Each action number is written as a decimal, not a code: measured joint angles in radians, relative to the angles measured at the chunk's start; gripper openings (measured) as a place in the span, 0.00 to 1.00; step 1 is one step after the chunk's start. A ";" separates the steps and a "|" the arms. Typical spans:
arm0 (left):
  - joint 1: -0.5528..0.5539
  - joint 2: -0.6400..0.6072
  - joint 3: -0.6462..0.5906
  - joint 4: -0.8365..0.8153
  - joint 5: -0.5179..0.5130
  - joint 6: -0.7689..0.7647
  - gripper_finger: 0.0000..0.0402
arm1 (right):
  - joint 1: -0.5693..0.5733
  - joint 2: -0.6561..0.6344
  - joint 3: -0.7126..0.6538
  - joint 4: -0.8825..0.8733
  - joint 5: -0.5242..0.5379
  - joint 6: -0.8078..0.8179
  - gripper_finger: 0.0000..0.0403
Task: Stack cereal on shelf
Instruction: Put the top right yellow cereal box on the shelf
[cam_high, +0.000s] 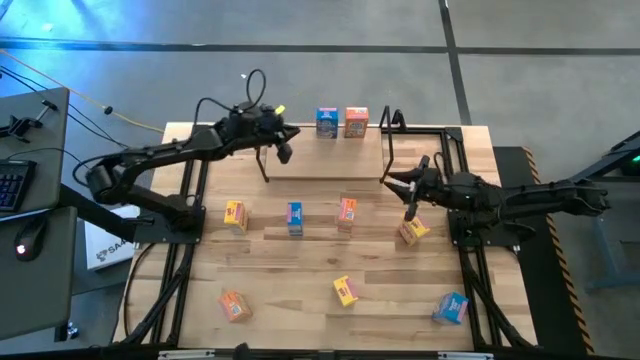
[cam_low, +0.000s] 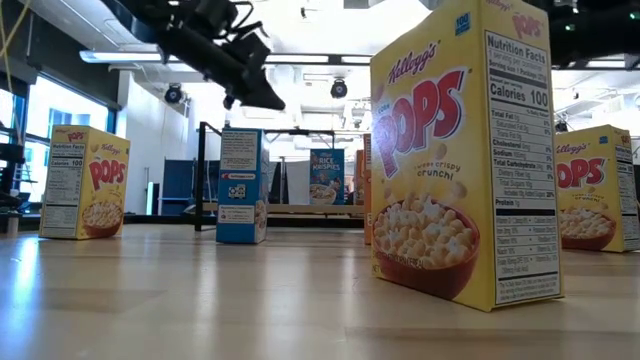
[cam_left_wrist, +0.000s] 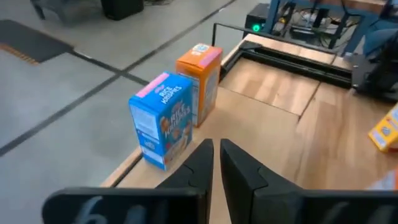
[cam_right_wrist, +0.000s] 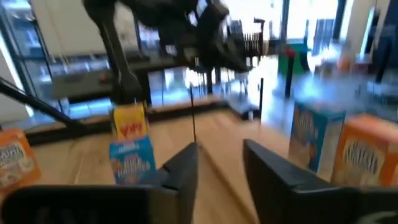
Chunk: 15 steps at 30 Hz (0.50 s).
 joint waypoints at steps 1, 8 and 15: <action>-0.001 -0.018 -0.001 -0.007 0.003 0.008 0.04 | 0.007 0.015 0.028 -0.072 0.000 0.025 0.38; 0.012 -0.165 -0.160 0.197 0.105 0.015 0.00 | 0.127 0.144 0.318 -0.731 0.073 0.393 0.66; 0.016 -0.282 -0.293 0.253 0.101 0.026 0.00 | 0.255 0.321 0.634 -1.342 0.053 0.870 0.74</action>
